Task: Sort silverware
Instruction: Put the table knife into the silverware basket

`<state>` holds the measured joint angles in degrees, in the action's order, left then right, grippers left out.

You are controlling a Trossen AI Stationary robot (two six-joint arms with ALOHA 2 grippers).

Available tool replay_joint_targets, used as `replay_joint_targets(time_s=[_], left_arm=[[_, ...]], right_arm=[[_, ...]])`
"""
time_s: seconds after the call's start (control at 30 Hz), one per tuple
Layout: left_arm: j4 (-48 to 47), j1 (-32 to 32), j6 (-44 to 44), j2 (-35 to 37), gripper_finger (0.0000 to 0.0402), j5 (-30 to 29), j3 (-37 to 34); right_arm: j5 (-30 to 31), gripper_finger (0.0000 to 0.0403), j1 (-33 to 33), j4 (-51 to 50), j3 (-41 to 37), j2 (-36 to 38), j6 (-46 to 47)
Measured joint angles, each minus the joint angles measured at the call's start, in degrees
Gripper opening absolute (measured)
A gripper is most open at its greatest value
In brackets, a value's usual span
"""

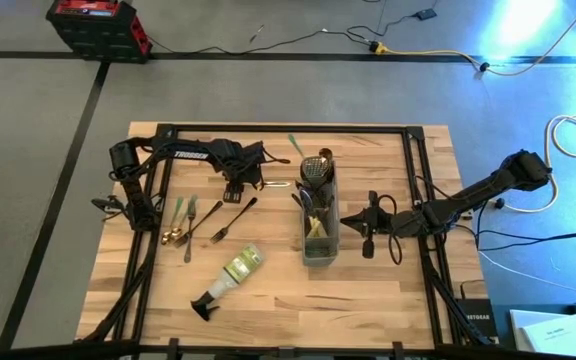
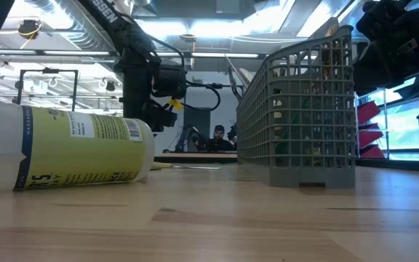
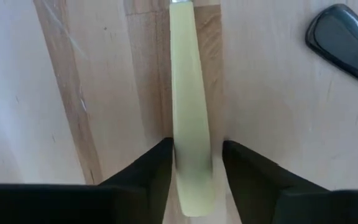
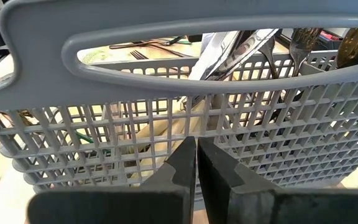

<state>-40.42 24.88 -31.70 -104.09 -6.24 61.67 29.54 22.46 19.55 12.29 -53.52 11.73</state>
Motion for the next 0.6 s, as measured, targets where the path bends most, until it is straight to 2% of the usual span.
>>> replay_joint_targets(time_s=[0.2,0.6], left_arm=[[0.05,-0.04,0.22,0.0,0.0092,-0.18,0.0],[0.06,-0.29,2.57,0.35,0.0088,-0.62,0.0]], right_arm=[[0.0,0.0,0.0,0.0,0.0,0.0,-0.02],[0.02,0.0,0.01,0.0,0.0,0.0,-0.01]])
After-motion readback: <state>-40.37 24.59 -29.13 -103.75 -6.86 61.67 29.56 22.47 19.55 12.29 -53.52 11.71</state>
